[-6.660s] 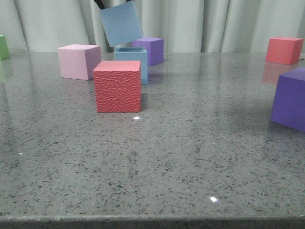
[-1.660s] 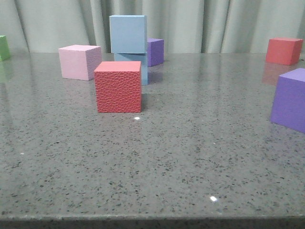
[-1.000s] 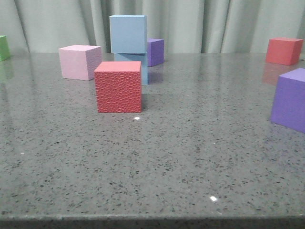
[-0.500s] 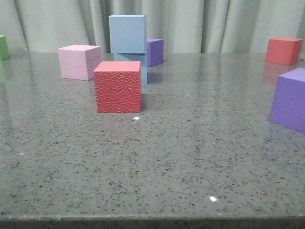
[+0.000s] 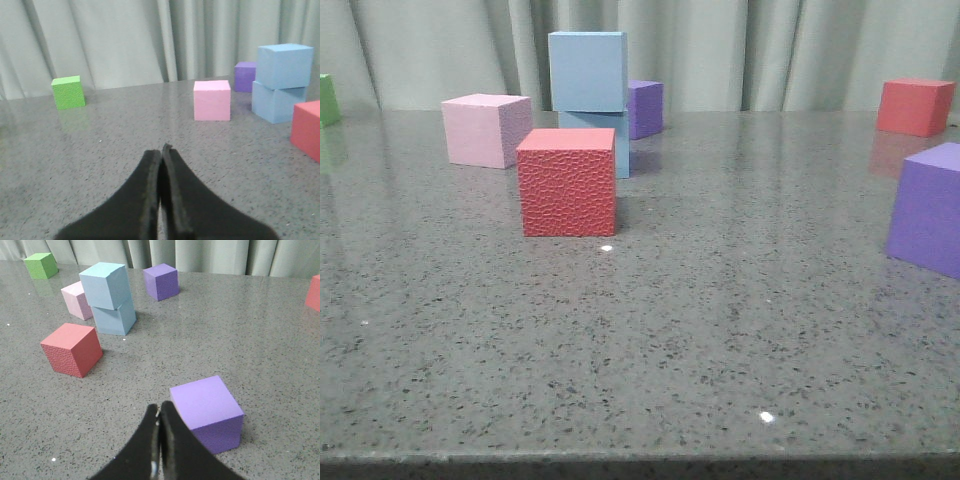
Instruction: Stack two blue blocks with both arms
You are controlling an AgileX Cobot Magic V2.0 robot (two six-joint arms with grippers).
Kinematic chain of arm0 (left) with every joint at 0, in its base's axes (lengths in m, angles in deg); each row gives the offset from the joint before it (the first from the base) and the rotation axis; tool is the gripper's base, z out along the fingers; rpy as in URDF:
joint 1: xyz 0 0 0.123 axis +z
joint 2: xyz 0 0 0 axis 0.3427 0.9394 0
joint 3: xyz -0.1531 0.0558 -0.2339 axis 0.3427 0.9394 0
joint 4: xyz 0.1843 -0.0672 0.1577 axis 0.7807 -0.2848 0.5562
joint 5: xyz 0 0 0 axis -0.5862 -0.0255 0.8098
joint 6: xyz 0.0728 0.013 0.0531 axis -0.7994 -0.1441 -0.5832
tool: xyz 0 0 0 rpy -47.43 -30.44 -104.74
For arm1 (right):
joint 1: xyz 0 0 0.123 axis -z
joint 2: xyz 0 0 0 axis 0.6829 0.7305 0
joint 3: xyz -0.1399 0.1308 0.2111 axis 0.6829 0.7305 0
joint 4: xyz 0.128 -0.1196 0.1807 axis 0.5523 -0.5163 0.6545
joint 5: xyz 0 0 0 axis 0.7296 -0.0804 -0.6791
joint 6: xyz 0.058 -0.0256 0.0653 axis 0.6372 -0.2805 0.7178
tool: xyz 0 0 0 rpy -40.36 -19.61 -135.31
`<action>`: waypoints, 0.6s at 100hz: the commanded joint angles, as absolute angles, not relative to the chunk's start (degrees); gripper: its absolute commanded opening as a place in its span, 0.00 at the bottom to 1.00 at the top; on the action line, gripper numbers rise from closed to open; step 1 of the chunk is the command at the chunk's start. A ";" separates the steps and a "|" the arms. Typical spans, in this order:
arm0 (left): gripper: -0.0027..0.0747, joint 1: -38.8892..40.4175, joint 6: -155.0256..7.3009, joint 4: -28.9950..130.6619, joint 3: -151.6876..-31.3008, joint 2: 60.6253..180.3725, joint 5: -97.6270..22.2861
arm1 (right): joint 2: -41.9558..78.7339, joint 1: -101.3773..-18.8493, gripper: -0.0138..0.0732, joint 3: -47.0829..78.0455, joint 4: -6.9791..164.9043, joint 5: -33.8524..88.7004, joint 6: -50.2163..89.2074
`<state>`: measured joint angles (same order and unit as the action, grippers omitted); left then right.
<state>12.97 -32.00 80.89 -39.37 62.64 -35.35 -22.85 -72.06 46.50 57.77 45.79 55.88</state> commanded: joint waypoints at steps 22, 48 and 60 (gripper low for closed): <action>0.01 20.73 -32.65 78.75 -36.08 60.78 -24.12 | -22.43 -71.97 0.03 45.08 56.71 41.45 55.31; 0.01 24.39 -32.65 76.67 -33.62 60.78 -24.84 | -22.43 -71.97 0.03 45.08 56.71 41.45 55.31; 0.01 24.39 -34.06 77.01 -33.62 60.78 -24.84 | -22.43 -71.97 0.03 45.08 56.71 41.45 55.31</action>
<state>24.36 -33.08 77.51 -33.90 62.64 -29.34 -22.85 -72.06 46.50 57.77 45.79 55.88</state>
